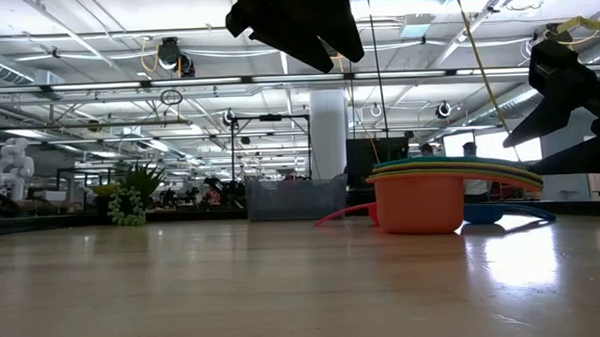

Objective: Nest measuring cups in basket
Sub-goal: Stack the light blue measuring cup on top of the yellow measuring cup

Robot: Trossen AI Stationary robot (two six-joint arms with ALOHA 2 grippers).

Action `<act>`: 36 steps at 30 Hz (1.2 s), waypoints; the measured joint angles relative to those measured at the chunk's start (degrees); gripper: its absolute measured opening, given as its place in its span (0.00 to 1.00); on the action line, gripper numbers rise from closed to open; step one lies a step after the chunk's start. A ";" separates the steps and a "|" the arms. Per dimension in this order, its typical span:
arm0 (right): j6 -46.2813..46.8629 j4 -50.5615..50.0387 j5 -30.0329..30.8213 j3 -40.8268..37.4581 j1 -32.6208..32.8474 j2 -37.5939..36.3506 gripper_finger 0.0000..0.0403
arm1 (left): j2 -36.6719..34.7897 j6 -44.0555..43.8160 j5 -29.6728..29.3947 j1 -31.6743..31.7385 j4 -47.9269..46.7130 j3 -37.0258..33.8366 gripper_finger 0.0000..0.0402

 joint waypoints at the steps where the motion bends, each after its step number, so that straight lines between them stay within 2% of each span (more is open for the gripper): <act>1: 0.39 -0.24 0.00 0.00 0.00 0.00 0.39 | 0.00 0.00 0.00 -0.01 0.00 0.00 0.57; 16: 1.11 0.56 -1.51 0.00 0.94 -0.04 0.39 | 0.00 0.02 0.00 0.00 0.01 -0.02 0.57; 22: 1.17 3.87 -1.44 0.00 2.57 -1.54 0.39 | -0.04 0.10 -0.01 0.22 2.13 -2.37 0.57; 28: 6.61 4.32 4.98 0.02 2.76 -5.92 0.39 | -0.04 0.59 2.30 1.27 5.72 -5.18 0.57; 32: 11.07 1.33 5.53 0.04 1.66 -8.82 0.38 | -0.04 0.67 2.82 1.61 5.86 -5.27 0.57; 36: 17.93 -4.11 9.15 0.07 -0.06 -10.46 0.33 | -0.04 0.68 2.89 1.56 5.88 -5.27 0.57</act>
